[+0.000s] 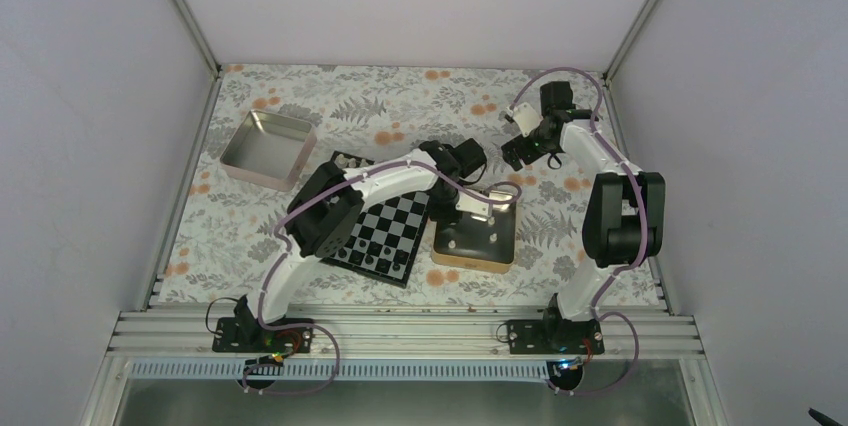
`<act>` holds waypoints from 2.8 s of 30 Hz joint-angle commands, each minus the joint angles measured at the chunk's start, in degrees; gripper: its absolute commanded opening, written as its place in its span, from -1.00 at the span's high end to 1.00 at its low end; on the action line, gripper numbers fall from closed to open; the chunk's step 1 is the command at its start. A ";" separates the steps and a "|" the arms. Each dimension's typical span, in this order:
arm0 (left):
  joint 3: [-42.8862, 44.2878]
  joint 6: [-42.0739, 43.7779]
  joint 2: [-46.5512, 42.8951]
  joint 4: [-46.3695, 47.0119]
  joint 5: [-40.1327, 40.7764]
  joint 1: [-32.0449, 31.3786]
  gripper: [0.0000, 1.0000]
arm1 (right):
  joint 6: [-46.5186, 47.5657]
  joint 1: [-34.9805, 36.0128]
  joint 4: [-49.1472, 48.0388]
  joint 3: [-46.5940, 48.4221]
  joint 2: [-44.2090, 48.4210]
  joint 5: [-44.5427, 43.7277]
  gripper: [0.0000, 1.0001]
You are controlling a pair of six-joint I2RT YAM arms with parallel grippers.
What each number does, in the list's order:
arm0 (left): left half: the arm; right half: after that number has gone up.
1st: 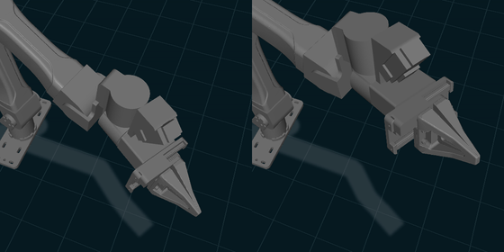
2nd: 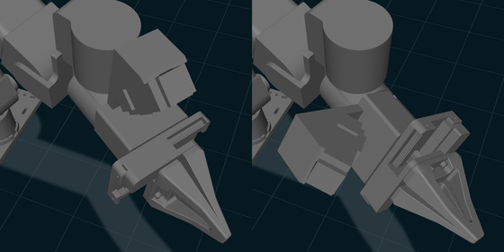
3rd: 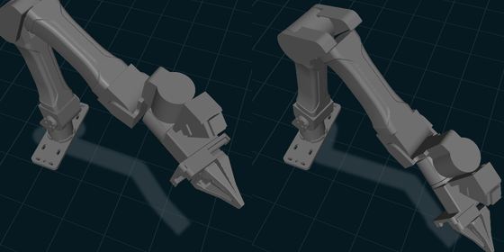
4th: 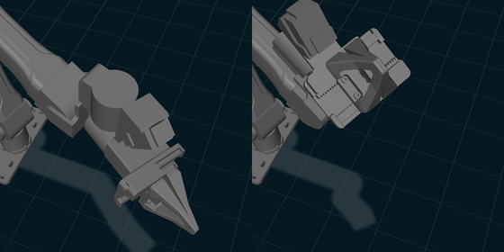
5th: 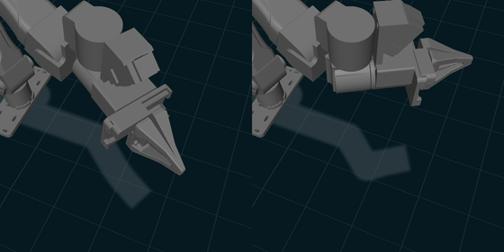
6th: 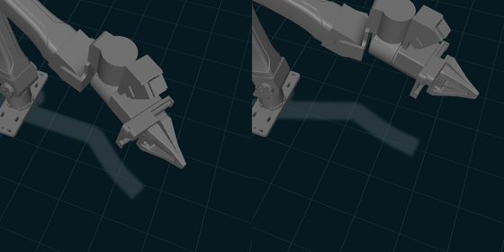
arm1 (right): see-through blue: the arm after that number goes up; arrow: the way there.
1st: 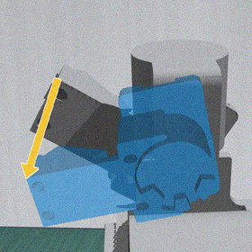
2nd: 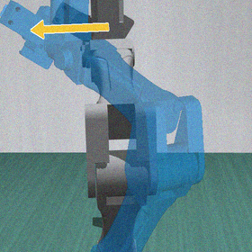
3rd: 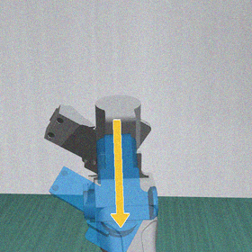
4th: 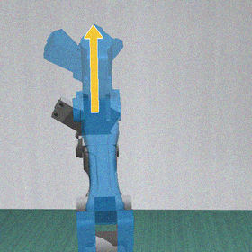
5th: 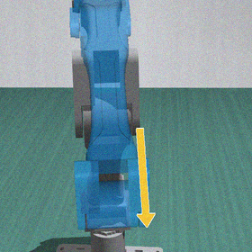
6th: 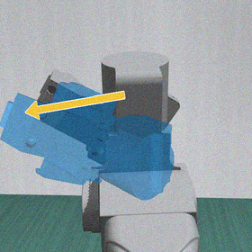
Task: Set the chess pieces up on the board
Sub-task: Pick up the chess piece from the storage box.
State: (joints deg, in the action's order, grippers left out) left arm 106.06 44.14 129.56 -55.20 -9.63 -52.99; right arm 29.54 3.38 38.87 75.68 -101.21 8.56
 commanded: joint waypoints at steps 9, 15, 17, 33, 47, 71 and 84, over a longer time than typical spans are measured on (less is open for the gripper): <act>-0.17 -0.11 1.26 -0.28 0.73 -0.62 0.59 | 0.75 0.49 0.77 -0.56 -0.39 1.81 -1.00; 0.80 0.38 1.42 -1.26 3.50 -0.84 0.59 | 0.84 0.49 0.90 -0.53 -0.39 1.97 -1.00; 2.11 0.65 1.85 -2.33 4.26 -1.01 0.59 | 0.93 0.52 0.94 -0.57 -0.48 2.15 -1.00; 7.23 1.74 5.30 -6.27 6.71 -2.29 0.73 | 1.46 0.50 1.35 -0.63 -0.22 2.69 -1.00; 14.34 3.03 7.76 -13.30 12.20 -3.51 0.53 | 1.96 0.55 1.83 -0.81 -0.39 3.30 -1.00; 15.09 3.76 8.98 -15.65 15.00 -4.36 0.68 | 2.45 0.66 2.45 -0.83 -0.26 3.81 -1.00; 18.77 3.58 6.96 -17.12 13.96 -4.32 0.83 | 2.51 0.91 2.61 -0.91 -0.56 3.56 -1.00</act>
State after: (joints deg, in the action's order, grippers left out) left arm 121.62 47.55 138.26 -70.41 4.54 -56.88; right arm 31.51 3.79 41.23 75.22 -101.32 11.33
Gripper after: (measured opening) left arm 0.096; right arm 0.999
